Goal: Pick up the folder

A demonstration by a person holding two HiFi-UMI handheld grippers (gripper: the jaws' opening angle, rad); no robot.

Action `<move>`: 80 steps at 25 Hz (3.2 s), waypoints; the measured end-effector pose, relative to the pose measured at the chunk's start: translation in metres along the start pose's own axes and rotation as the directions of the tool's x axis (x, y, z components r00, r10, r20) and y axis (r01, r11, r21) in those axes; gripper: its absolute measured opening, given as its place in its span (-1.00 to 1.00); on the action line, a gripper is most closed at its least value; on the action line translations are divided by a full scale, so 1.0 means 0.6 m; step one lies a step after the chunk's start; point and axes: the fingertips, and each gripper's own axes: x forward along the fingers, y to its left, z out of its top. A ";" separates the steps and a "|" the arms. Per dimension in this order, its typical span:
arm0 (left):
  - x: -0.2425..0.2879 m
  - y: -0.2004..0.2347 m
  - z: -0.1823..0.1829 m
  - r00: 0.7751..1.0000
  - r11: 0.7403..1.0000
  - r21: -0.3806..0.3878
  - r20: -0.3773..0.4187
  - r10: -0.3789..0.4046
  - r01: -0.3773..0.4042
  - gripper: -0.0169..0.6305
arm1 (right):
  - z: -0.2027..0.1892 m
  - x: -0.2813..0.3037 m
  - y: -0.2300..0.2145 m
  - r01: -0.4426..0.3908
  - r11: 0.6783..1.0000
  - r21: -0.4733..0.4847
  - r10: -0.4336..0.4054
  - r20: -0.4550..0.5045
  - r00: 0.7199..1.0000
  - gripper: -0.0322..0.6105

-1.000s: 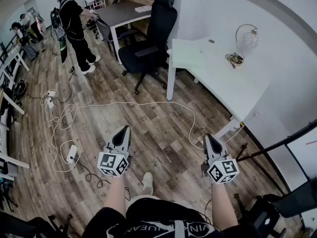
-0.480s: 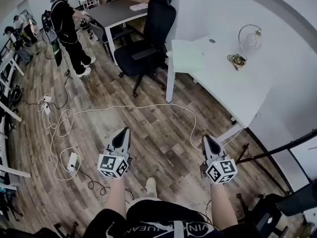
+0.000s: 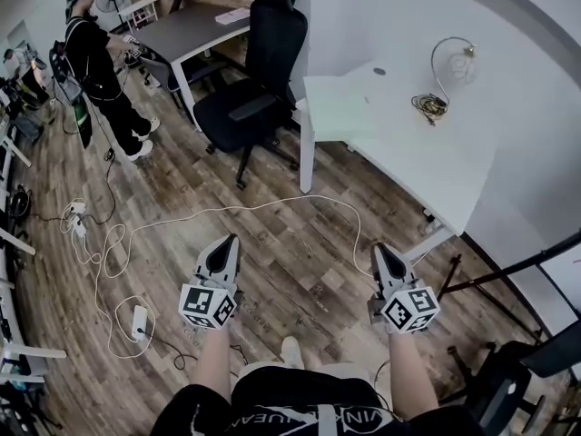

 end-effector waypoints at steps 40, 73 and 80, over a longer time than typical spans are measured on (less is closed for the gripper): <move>0.394 0.111 -0.051 0.998 0.998 -0.038 -0.054 -0.045 0.043 -0.91 | 0.000 0.364 -0.201 -0.041 0.968 0.247 0.055 -0.053 0.997 -0.28; 0.604 0.164 -0.114 0.995 0.995 -0.092 -0.096 -0.040 0.031 -0.91 | -0.084 0.577 -0.252 -0.081 0.801 0.593 0.160 -0.082 0.984 -0.05; 0.661 0.188 -0.132 0.991 0.993 -0.104 -0.114 -0.076 0.065 -0.91 | -0.103 0.626 -0.265 -0.037 0.733 0.680 0.126 -0.082 0.989 0.04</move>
